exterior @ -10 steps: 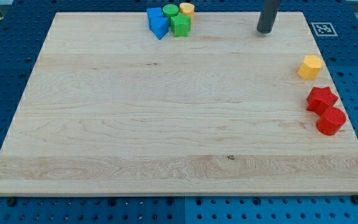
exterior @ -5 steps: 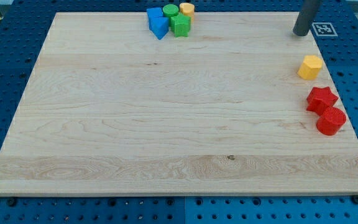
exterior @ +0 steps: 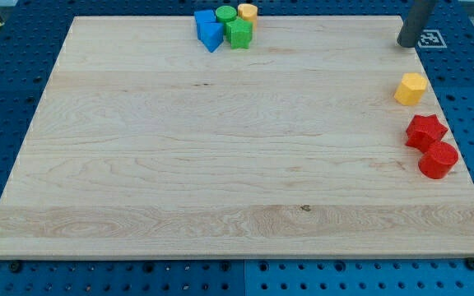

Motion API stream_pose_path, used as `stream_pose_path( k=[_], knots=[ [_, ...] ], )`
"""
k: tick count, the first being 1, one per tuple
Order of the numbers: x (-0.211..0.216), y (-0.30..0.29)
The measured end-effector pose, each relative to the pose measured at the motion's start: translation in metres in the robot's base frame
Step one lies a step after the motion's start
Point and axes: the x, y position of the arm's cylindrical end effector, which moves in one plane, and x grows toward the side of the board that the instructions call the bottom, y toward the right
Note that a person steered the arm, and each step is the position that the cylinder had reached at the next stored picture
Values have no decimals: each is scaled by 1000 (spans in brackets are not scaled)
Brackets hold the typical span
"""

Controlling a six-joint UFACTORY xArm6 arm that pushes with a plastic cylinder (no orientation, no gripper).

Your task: Move the yellow hexagon towards top left of the board

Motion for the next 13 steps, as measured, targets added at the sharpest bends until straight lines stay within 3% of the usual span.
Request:
stream_pose_path(
  k=[5, 9, 13],
  knots=[
    [0, 58],
    [5, 58],
    [151, 46]
  ],
)
